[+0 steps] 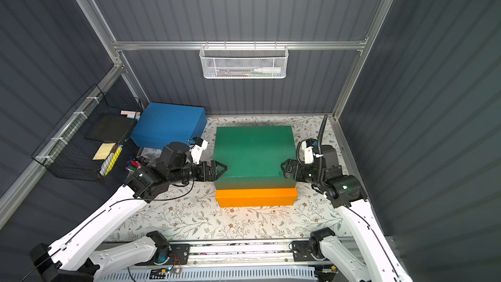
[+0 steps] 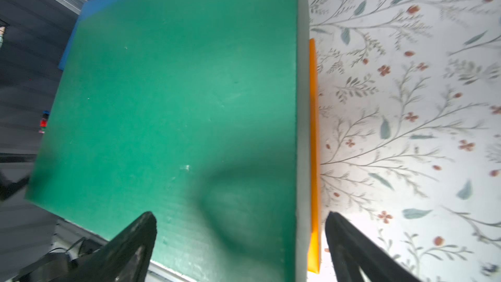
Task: Stack the shoeboxes
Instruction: Place the shoebox at the shoebox.
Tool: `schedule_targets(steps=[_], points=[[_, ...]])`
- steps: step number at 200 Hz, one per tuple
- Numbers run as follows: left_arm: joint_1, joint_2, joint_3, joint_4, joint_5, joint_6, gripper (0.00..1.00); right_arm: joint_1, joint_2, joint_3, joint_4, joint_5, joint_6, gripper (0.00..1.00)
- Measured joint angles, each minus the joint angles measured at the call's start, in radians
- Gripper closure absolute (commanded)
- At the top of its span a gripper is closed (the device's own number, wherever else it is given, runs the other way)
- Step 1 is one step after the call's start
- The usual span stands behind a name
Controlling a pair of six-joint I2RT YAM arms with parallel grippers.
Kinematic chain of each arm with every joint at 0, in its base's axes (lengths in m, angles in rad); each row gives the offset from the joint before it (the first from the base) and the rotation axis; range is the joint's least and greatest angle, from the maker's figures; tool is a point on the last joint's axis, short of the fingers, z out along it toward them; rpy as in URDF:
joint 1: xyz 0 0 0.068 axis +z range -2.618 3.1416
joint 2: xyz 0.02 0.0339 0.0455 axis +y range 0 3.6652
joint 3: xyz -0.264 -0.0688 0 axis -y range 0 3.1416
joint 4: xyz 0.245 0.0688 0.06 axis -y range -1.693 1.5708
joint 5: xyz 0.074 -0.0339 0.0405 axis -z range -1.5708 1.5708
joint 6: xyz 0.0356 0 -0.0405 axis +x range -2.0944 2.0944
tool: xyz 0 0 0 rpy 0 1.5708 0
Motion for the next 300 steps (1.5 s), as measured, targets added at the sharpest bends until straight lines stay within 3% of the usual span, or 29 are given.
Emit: schedule_targets(steps=[35,69,131,171,300], points=[[0.000,-0.021,0.043,-0.005,-0.042,0.008,0.00,-0.024,0.000,0.016,-0.048,0.035,-0.051,0.01],[0.000,0.045,0.082,-0.008,-0.065,0.044,0.00,-0.076,0.021,0.056,-0.057,0.002,-0.091,0.01],[0.000,0.237,0.104,0.042,-0.082,0.123,0.00,-0.153,0.234,0.120,0.054,-0.205,-0.090,0.01],[0.014,0.256,0.106,0.058,-0.084,0.132,0.00,-0.168,0.305,0.120,0.091,-0.274,-0.054,0.01],[0.018,0.094,-0.010,0.051,-0.022,0.055,0.01,-0.166,0.101,-0.005,0.060,-0.343,0.033,0.01]])
